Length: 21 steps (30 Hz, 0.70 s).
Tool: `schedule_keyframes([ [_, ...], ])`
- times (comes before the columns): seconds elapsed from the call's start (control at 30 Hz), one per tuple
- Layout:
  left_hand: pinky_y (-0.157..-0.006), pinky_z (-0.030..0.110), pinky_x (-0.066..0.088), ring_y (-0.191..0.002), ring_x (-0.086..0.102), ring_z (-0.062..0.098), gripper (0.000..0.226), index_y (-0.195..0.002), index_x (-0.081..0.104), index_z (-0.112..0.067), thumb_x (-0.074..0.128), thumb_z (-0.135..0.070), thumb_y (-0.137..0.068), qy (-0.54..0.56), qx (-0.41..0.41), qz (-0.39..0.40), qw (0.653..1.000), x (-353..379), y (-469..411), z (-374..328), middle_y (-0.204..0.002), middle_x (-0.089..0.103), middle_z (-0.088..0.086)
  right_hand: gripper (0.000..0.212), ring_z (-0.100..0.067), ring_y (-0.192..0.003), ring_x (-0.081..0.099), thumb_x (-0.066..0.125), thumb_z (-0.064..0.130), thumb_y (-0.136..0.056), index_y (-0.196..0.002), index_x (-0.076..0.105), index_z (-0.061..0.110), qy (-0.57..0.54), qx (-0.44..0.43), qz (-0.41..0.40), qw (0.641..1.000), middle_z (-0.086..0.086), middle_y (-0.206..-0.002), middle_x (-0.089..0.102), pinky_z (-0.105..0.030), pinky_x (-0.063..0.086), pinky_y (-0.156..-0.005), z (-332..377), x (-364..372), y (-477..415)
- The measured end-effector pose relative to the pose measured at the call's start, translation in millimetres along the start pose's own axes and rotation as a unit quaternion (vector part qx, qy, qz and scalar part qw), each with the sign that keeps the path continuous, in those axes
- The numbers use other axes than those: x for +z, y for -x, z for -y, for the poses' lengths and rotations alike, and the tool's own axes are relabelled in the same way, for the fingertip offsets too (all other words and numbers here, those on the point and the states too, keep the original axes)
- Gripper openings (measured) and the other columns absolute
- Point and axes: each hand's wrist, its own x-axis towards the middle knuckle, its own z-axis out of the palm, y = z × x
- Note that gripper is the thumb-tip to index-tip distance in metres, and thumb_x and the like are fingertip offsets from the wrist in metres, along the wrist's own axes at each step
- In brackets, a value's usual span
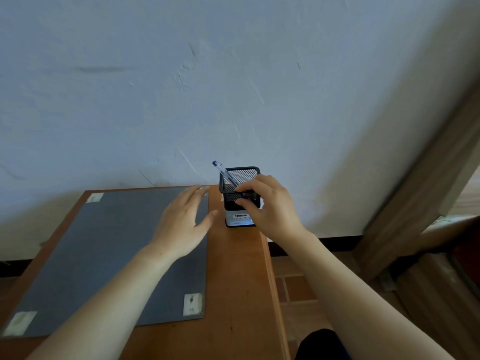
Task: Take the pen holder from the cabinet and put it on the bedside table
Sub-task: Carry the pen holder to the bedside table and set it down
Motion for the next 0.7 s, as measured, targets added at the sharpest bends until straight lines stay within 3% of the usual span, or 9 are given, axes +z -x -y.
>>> schedule_keyframes([
  [0.13, -0.109, 0.051, 0.023, -0.139, 0.017, 0.015, 0.06, -0.141, 0.027, -0.026, 0.042, -0.05, -0.089, -0.018, -0.014, 0.021, 1.0, 8, 1, 4, -0.151, 0.023, -0.003, 0.018, -0.021, -0.081, 0.054, 0.071, 0.006, -0.075, -0.091, 0.066, 0.011, 0.012, 0.015, 0.009, 1.0, -0.004, -0.083, 0.062, -0.015, 0.036, -0.067, -7, 11, 9],
  [0.33, -0.108, 0.053, 0.023, -0.14, 0.015, 0.015, 0.063, -0.142, 0.025, -0.025, 0.04, -0.053, -0.088, -0.044, -0.014, 0.042, 0.998, 15, 6, 7, -0.152, 0.021, -0.002, 0.017, -0.019, -0.083, 0.053, 0.07, 0.005, -0.075, -0.091, 0.065, 0.011, 0.02, 0.018, -0.008, 1.0, -0.003, -0.085, 0.061, -0.015, 0.037, -0.07, -9, 17, 12],
  [0.47, -0.11, 0.049, 0.023, -0.139, 0.015, 0.013, 0.063, -0.143, 0.022, -0.027, 0.04, -0.053, -0.088, -0.022, -0.013, 0.045, 0.999, 11, 7, 4, -0.152, 0.021, -0.004, 0.023, -0.017, -0.1, 0.052, 0.071, 0.008, -0.076, -0.098, 0.066, 0.012, 0.018, 0.02, -0.028, 0.999, -0.005, -0.105, 0.06, -0.012, 0.037, -0.083, -11, 14, 16],
  [0.57, -0.111, 0.034, 0.02, -0.138, 0.016, 0.01, 0.061, -0.143, 0.023, -0.025, 0.044, -0.046, -0.09, 0.015, -0.003, 0.021, 1.0, 3, 7, -2, -0.152, 0.022, -0.006, 0.033, -0.014, -0.111, 0.049, 0.072, 0.012, -0.076, -0.108, 0.062, 0.014, -0.005, 0.056, -0.048, 0.997, -0.004, -0.119, 0.053, -0.019, 0.039, -0.092, -14, 9, 22],
  [0.63, -0.107, 0.027, 0.02, -0.137, 0.02, 0.009, 0.059, -0.142, 0.027, -0.025, 0.047, -0.042, -0.09, 0.039, 0.01, -0.011, 0.999, -2, 5, -6, -0.15, 0.026, -0.006, 0.039, -0.009, -0.113, 0.047, 0.073, 0.014, -0.075, -0.112, 0.059, 0.016, -0.039, 0.084, -0.062, 0.994, 0.001, -0.124, 0.048, -0.023, 0.043, -0.091, -16, 6, 25],
  [0.7, -0.105, 0.024, 0.024, -0.134, 0.026, 0.008, 0.057, -0.139, 0.031, -0.024, 0.051, -0.04, -0.088, 0.057, 0.026, -0.043, 0.997, -6, 3, -11, -0.148, 0.031, -0.007, 0.047, -0.004, -0.113, 0.045, 0.074, 0.017, -0.075, -0.117, 0.055, 0.019, -0.073, 0.12, -0.065, 0.988, 0.006, -0.126, 0.044, -0.019, 0.043, -0.088, -18, 4, 27],
])
